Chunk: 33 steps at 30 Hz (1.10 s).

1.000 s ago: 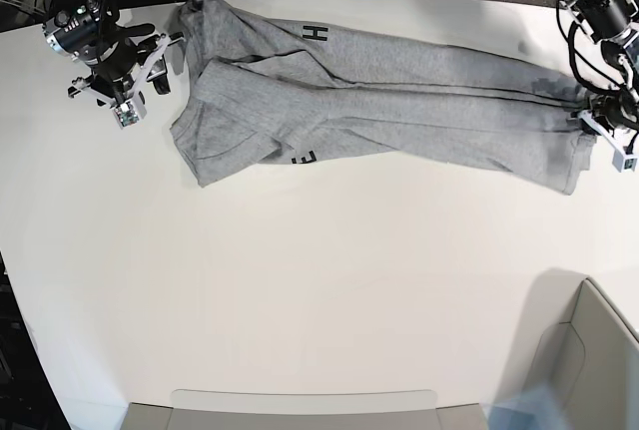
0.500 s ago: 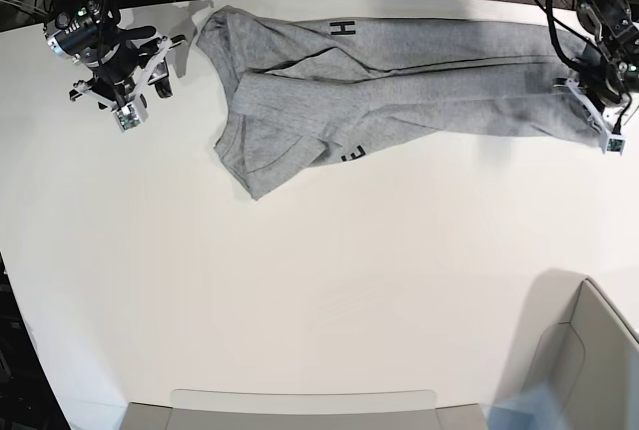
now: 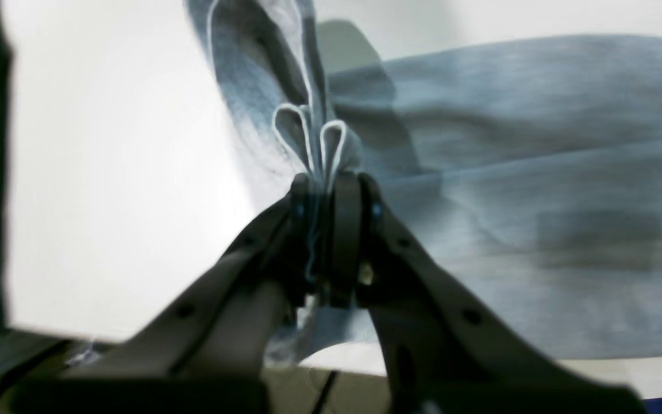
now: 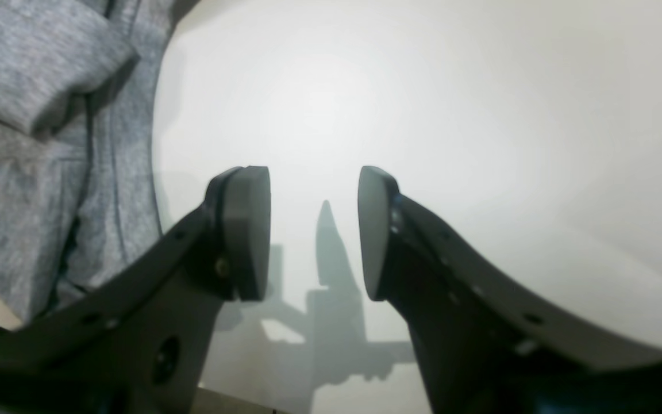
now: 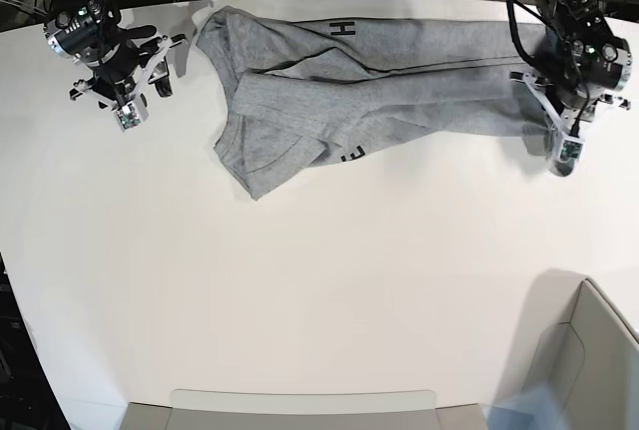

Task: Fold the T-shirt properly
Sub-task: 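Carry the folded end with the left gripper toward the right gripper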

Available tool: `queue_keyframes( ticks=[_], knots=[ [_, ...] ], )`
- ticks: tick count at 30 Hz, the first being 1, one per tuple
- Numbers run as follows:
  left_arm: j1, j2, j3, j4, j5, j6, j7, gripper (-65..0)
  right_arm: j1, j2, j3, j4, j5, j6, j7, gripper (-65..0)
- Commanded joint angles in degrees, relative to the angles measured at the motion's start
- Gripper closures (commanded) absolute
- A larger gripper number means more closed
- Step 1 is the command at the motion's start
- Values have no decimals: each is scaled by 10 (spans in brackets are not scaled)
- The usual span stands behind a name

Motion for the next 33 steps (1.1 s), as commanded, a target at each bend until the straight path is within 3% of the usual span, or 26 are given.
queue_keyframes(
  ticks=[1,9,13,23,28,33],
  knots=[
    [5,1,4,11,-5,1,-8,0,2,5,1,10,5,13,9,-250],
    [18,47,11,14,-5,1,-8,0,6,5,1,10,5,13,8,-250],
    [33,50,28,14,-5,1,-8,0,10,5,1,9,5,13,7,-250],
    [34,94,33,14,-6,1,-8,0,10,7,-41,5,5,13,8,-250],
    [32,106,79,14,-6,1,-8,0,11,7,-47,-7,5,13,9,-250],
    [8,116,66,14,-6,1,-8,0,14,8,-47,-7,5,13,9,-250]
  ],
)
